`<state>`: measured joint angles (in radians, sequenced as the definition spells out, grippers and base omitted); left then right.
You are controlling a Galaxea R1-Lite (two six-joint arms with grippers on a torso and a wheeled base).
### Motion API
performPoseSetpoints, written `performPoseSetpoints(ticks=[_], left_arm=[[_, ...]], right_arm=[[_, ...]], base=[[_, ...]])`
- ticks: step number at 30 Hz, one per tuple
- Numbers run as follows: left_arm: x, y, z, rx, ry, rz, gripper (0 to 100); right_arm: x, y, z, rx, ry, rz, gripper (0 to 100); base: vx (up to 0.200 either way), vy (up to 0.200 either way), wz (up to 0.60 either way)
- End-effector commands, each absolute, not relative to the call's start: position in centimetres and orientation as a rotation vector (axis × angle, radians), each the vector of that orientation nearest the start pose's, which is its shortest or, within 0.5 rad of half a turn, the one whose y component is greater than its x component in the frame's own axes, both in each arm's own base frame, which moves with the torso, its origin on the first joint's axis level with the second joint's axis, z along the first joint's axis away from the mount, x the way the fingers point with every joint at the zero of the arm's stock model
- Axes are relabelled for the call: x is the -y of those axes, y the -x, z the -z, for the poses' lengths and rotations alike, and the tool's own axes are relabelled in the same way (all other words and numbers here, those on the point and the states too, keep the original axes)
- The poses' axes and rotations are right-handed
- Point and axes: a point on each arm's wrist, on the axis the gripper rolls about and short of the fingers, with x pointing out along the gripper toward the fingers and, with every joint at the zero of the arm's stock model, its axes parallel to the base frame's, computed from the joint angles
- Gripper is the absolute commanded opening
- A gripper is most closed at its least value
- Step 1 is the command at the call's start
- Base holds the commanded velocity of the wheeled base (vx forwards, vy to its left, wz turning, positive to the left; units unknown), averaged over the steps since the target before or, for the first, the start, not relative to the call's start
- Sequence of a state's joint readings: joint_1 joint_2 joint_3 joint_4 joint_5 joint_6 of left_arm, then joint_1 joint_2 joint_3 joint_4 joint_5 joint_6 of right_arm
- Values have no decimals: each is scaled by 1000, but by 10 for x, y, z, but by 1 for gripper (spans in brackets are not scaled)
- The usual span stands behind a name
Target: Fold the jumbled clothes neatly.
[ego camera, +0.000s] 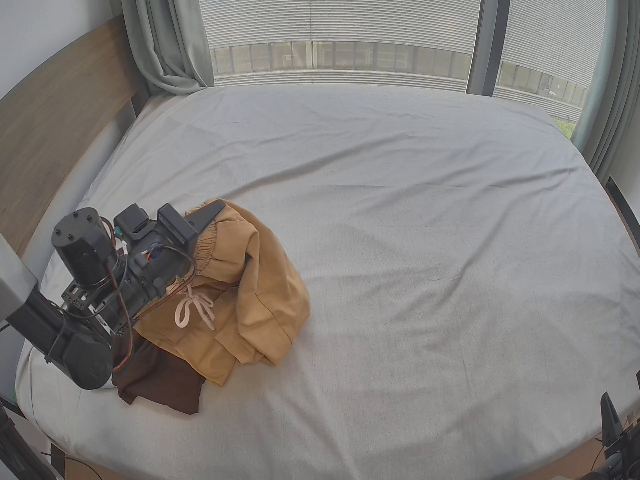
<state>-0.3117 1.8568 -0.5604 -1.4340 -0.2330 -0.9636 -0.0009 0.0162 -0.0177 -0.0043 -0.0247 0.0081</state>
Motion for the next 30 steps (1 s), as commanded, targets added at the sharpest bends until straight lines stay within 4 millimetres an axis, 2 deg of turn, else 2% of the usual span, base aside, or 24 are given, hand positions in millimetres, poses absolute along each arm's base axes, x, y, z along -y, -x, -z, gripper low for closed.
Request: performPoseSetpoints(ticks=[1, 7, 13, 18, 25, 30], left_arm=[[118, -294, -161, -134, 951, 575, 0], [127, -287, -167, -140, 955, 616, 0], [142, -277, -182, -146, 1022, 689, 0], [153, -278, -190, -147, 1050, 734, 0], [171, -275, -195, -177, 1055, 787, 0], [189, -276, -189, -221, 1051, 806, 0]], right_arm=[[1, 23, -76, 5, -8, 26, 100], [1, 23, -76, 5, -8, 26, 100], [1, 23, -76, 5, -8, 26, 100], [1, 23, -76, 5, -8, 26, 100], [1, 23, -76, 5, -8, 26, 100], [1, 23, -76, 5, -8, 26, 100]], base=[[0, 0, 0], [0, 0, 0], [0, 0, 0], [0, 0, 0], [0, 0, 0], [0, 0, 0]])
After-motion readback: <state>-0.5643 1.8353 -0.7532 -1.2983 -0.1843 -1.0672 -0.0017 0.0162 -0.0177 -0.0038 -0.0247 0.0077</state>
